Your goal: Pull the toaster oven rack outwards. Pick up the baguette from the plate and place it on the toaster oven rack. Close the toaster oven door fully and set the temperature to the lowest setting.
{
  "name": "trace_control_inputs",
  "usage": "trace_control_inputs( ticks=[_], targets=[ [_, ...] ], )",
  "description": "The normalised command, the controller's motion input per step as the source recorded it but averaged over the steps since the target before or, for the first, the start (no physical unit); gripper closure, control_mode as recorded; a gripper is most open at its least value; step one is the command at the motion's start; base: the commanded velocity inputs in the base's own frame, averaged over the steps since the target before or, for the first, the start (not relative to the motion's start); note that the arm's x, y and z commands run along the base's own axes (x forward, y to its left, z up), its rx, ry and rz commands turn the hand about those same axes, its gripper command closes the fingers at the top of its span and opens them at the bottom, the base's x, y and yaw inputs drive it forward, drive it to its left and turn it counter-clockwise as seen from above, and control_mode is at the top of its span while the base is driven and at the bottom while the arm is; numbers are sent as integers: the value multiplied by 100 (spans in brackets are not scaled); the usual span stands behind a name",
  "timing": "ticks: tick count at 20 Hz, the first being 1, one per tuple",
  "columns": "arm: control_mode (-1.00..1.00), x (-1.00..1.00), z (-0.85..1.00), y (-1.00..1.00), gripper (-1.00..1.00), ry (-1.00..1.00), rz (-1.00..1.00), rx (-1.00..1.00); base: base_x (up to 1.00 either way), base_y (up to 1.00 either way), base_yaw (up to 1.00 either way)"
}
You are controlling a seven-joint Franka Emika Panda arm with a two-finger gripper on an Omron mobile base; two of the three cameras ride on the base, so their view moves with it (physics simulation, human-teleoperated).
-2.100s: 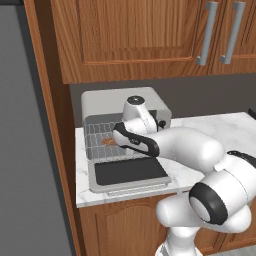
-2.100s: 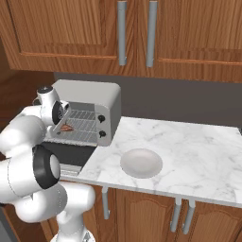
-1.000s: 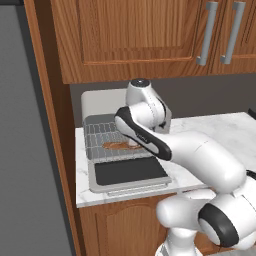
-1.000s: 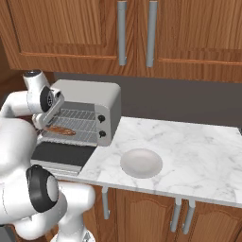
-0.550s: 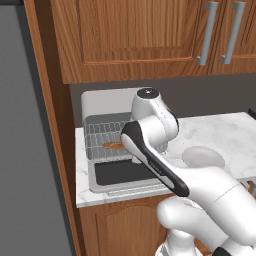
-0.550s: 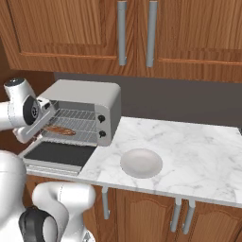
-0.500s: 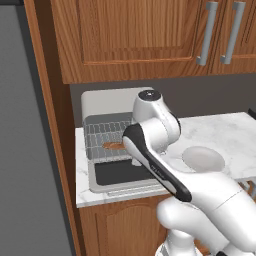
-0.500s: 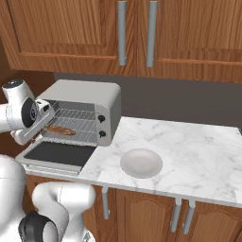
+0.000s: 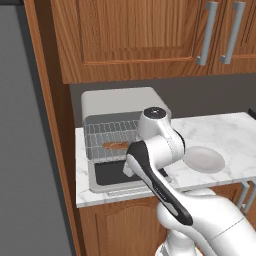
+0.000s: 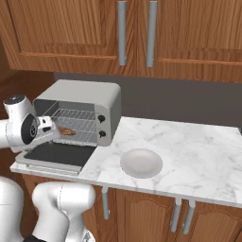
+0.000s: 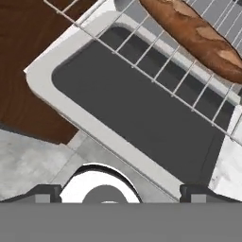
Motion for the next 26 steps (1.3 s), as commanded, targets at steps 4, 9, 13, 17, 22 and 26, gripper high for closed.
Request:
trace_control_inputs(
  ticks=[4,9,13,17,22,26],
  targets=[
    [-100,8,-49,0,-100,12,-62,14,0,0,0],
    [-100,41,-48,0,-100,12,-56,9,0,0,0],
    [-100,70,-38,0,-100,4,-44,1,0,0,0],
    [-100,78,-24,3,-100,0,-34,0,0,0,0],
    [-100,76,-10,5,-100,0,-24,0,0,0,0],
    [-100,76,-1,4,-100,0,-19,0,0,0,0]
  ],
)
